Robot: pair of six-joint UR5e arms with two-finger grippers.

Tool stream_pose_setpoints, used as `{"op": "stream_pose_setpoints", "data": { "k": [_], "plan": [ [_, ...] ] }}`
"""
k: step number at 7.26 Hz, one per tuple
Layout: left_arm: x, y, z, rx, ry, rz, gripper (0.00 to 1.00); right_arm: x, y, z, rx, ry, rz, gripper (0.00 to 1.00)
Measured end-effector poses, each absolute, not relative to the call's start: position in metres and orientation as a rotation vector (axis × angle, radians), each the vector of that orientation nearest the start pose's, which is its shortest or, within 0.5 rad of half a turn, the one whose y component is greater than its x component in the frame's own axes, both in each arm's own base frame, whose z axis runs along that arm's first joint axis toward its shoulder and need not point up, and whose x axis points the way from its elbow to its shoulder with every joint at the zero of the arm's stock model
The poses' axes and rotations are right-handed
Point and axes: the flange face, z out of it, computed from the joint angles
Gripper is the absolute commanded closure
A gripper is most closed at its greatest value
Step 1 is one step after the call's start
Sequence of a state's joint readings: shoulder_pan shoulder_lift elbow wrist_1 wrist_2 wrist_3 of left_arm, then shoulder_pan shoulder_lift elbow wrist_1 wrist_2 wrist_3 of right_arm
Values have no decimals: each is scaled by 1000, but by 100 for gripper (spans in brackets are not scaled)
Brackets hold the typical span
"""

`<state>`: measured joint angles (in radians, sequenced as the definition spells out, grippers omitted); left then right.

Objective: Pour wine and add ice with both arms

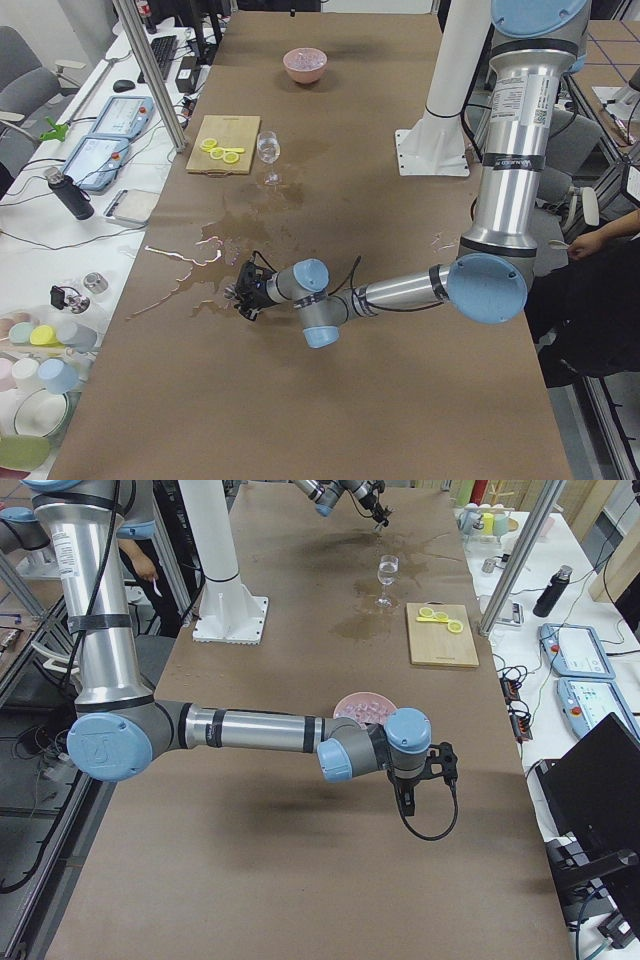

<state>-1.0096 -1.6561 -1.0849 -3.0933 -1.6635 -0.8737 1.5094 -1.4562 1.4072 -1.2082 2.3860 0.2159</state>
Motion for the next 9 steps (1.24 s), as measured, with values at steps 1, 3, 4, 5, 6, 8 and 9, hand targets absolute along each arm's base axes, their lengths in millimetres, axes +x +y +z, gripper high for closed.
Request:
{"op": "stream_pose_setpoints", "data": {
  "k": [1,3,4,5,6,8,9],
  "plan": [
    [177,-517,691,799,798,-231,87,27,-552,647,166,-836,25,0],
    [175,-518,693,813,778,-245,87,29,-530,673,121,-820,48,0],
    [176,-519,695,813,773,-248,86,30,-521,686,98,-808,58,0],
    [177,-521,697,810,769,-249,84,27,-516,698,71,-798,62,0],
    [178,-523,698,808,767,-249,77,19,-516,704,43,-785,55,0],
    [179,-525,698,808,767,-248,56,0,-521,708,19,-743,25,0],
    [180,-525,698,808,768,-248,50,1,-533,697,21,-741,29,0]
  ]
}}
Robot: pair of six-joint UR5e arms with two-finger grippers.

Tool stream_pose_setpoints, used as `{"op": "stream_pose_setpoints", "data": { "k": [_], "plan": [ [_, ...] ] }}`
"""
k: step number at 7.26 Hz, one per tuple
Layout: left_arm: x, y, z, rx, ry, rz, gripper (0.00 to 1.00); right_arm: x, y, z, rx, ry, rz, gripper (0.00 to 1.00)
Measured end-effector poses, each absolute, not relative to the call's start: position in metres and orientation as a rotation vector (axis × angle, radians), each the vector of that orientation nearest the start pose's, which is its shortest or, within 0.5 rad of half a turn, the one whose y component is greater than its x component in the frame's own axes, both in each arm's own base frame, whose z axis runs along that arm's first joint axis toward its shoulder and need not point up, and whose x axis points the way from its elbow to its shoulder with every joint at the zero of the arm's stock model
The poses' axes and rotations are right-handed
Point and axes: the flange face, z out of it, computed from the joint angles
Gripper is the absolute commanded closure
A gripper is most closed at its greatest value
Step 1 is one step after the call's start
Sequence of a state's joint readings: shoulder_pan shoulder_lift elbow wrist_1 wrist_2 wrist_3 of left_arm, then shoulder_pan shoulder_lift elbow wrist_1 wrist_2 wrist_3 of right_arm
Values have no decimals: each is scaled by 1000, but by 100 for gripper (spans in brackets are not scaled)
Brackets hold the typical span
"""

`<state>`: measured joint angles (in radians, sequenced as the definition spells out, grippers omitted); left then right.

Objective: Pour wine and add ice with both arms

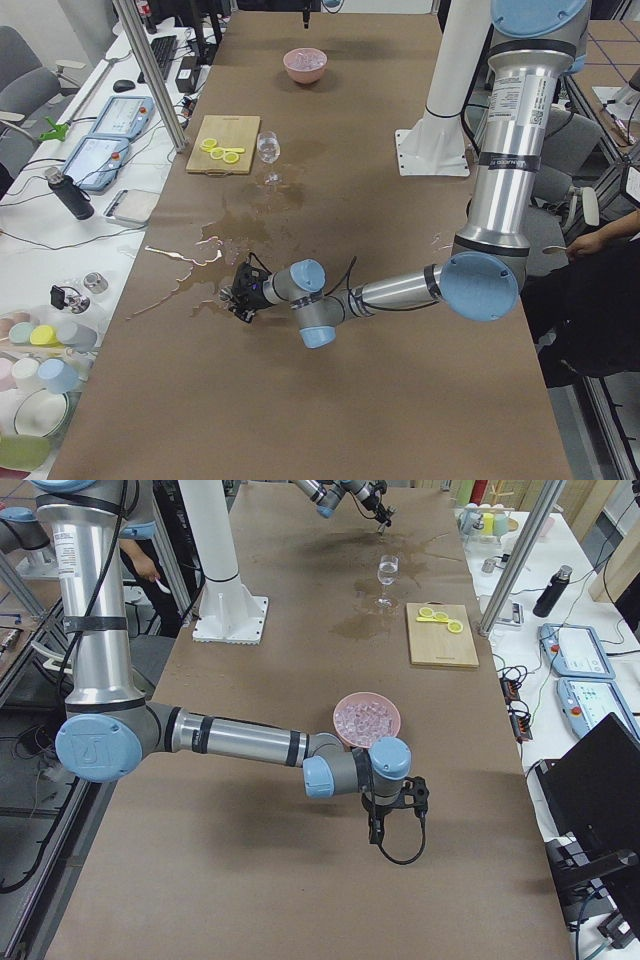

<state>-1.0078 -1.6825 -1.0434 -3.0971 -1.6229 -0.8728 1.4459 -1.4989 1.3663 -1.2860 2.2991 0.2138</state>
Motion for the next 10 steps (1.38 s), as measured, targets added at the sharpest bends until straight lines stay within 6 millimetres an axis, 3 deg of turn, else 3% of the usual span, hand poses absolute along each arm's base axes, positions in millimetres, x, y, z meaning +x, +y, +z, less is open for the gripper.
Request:
{"op": "stream_pose_setpoints", "data": {
  "k": [2,4,6,10],
  "plan": [
    [180,-525,698,808,768,-248,48,10,-576,653,-38,-768,47,0],
    [179,-524,698,809,769,-248,23,20,-601,624,-72,-782,14,0],
    [179,-523,697,808,774,-245,13,24,-608,614,-72,-797,-3,0],
    [177,-513,691,797,809,-216,12,31,-608,611,-52,-788,-23,0]
  ]
}}
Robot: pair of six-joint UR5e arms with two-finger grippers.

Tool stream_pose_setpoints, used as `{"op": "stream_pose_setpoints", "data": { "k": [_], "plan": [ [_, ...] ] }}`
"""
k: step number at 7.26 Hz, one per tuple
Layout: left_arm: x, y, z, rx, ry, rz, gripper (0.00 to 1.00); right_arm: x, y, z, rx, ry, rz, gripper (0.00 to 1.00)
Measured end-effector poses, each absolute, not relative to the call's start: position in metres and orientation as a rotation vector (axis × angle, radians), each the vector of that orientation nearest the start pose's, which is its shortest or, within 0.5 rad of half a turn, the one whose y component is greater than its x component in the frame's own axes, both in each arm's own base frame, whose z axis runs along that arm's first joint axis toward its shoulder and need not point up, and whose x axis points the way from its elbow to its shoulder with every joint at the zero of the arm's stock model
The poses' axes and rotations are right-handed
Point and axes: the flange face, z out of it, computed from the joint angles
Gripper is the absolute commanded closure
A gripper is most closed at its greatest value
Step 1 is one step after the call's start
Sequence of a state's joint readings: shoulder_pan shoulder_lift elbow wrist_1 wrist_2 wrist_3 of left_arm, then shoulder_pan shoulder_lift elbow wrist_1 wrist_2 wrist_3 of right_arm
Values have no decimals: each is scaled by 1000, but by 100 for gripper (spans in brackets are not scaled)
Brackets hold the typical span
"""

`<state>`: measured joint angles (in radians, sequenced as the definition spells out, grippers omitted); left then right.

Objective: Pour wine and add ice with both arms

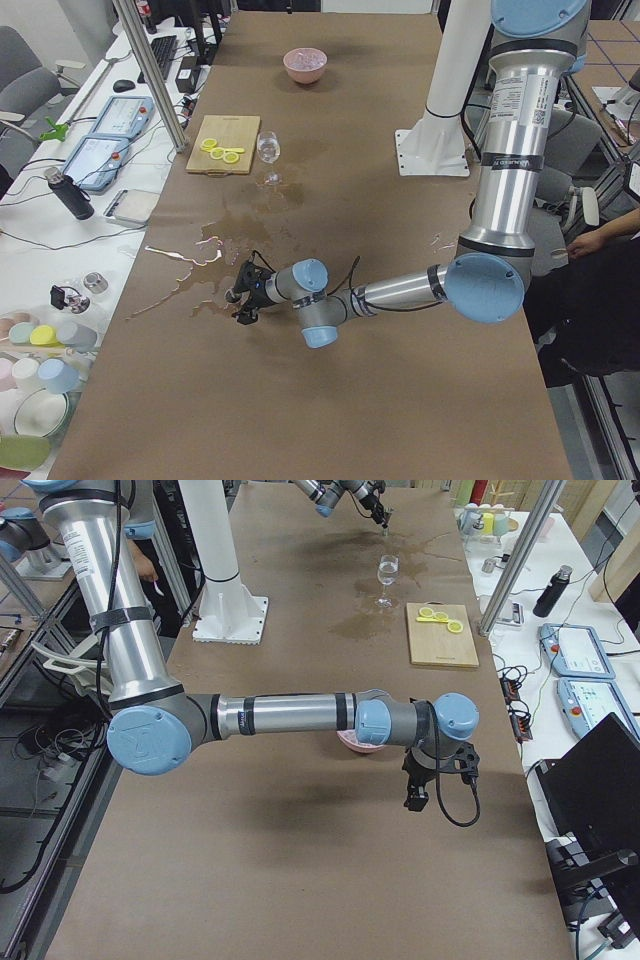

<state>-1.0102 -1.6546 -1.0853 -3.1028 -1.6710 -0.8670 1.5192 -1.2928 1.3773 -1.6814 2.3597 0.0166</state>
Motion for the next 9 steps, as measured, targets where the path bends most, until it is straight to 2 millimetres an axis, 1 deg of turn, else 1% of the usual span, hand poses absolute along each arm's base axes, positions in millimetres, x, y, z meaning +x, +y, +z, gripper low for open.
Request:
{"op": "stream_pose_setpoints", "data": {
  "k": [3,8,9],
  "plan": [
    [168,-510,686,781,843,-199,12,34,-609,610,-36,-786,-48,0],
    [135,-517,683,754,876,-212,10,34,-610,608,-35,-788,-48,0],
    [128,-519,680,753,884,-218,10,33,-610,609,-38,-788,-48,0]
  ]
}}
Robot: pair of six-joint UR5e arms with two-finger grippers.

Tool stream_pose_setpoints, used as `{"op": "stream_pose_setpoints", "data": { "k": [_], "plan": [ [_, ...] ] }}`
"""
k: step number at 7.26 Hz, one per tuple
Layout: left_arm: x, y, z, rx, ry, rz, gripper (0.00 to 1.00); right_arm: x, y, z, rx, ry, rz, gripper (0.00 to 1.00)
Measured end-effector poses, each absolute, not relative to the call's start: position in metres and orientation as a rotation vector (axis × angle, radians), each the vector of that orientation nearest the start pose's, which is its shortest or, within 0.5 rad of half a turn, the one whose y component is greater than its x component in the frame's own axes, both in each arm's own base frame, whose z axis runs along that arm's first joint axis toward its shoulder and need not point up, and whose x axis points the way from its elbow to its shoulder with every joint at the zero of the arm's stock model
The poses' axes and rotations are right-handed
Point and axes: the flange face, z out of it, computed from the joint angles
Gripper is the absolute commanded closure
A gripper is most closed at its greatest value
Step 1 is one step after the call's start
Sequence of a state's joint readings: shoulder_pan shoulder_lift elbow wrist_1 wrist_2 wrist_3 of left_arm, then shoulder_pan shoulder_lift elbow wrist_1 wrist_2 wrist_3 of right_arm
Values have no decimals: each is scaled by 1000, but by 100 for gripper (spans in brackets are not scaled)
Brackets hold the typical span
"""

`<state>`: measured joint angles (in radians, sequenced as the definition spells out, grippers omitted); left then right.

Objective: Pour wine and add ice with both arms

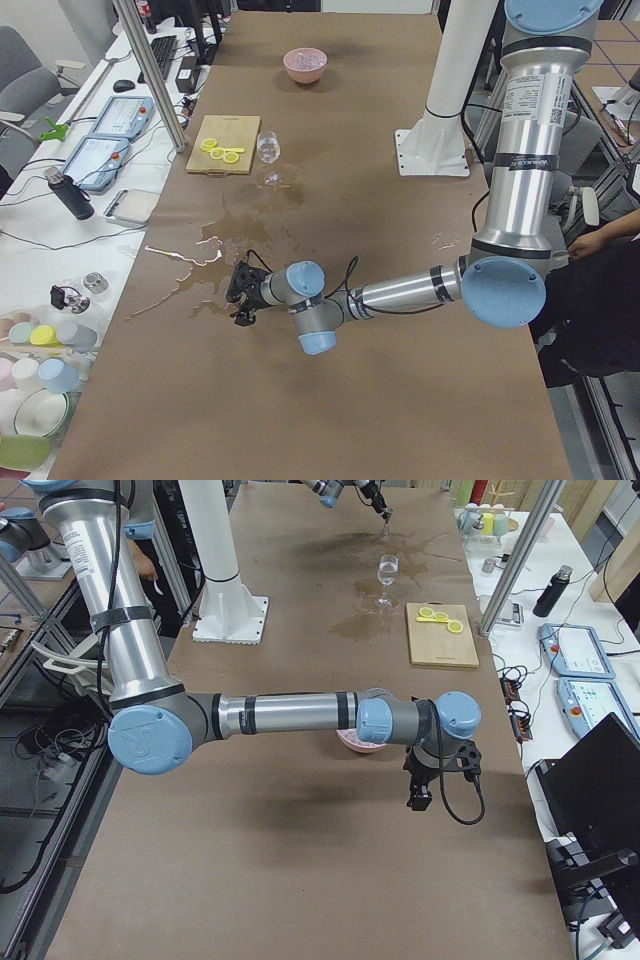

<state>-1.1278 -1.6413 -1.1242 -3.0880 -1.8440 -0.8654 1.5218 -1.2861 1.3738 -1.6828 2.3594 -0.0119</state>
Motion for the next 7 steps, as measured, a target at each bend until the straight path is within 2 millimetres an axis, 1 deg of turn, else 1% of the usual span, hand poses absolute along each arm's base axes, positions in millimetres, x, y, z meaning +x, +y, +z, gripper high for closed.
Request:
{"op": "stream_pose_setpoints", "data": {
  "k": [2,3,4,5,6,7],
  "plan": [
    [117,-528,661,742,890,-241,10,32,-614,606,-37,-788,-49,0],
    [107,-532,651,725,900,-247,9,31,-616,604,-36,-788,-49,0],
    [95,-534,647,710,913,-247,10,31,-619,601,-39,-788,-47,0],
    [81,-537,646,690,916,-256,9,31,-623,596,-47,-788,-44,0],
    [59,-543,646,651,913,-265,5,30,-626,592,-54,-787,-41,0],
    [34,-547,643,608,912,-254,4,30,-628,589,-55,-787,-40,0]
  ]
}}
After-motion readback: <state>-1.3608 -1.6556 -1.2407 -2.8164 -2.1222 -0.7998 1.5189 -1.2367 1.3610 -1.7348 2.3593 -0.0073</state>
